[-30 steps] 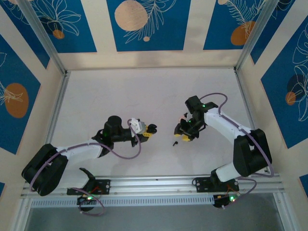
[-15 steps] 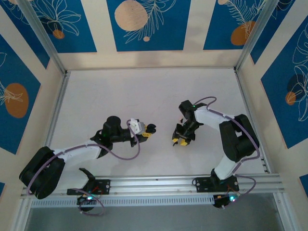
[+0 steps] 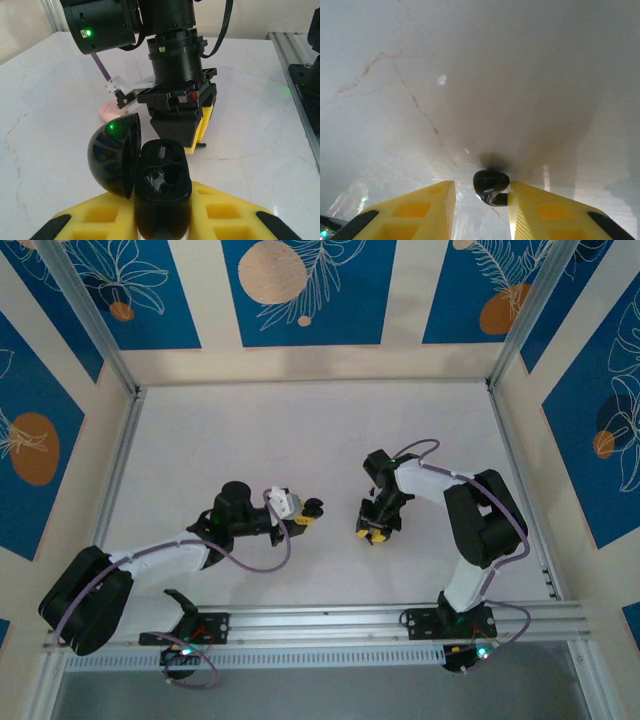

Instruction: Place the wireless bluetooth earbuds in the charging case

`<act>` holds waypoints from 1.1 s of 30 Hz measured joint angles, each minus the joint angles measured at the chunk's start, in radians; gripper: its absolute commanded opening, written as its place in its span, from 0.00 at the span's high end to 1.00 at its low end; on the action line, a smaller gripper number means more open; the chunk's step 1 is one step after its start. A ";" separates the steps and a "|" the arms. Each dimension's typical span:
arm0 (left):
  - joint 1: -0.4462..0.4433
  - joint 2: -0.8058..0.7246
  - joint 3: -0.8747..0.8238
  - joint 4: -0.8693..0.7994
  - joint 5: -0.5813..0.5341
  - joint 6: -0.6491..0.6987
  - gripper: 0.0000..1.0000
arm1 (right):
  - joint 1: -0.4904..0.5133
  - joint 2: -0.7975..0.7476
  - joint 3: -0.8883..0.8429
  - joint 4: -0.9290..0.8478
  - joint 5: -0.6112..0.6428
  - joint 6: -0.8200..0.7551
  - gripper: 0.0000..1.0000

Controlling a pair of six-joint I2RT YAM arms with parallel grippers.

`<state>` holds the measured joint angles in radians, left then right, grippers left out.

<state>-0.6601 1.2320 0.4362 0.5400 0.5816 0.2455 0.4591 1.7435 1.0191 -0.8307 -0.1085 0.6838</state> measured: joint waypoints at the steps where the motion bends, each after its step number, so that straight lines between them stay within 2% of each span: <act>1: 0.000 -0.001 0.000 -0.002 0.000 0.000 0.76 | 0.000 0.000 0.002 0.001 0.002 -0.002 0.67; 9: -0.001 -0.001 0.000 -0.010 -0.008 0.000 0.76 | 0.006 0.012 0.024 -0.011 0.031 -0.018 0.67; 14: -0.002 -0.001 0.000 -0.011 -0.008 0.000 0.76 | 0.011 0.017 0.025 -0.043 0.025 -0.025 0.63; 25: -0.002 -0.014 0.000 -0.034 -0.008 0.000 0.75 | 0.030 0.017 0.023 -0.053 -0.030 -0.025 0.63; 33: -0.002 -0.029 0.000 -0.055 -0.011 0.002 0.75 | 0.033 0.016 0.045 -0.100 -0.009 -0.029 0.60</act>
<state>-0.6617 1.2026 0.4362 0.4854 0.5701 0.2478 0.4919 1.7599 1.0645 -0.9302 -0.1177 0.6552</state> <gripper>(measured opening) 0.248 0.393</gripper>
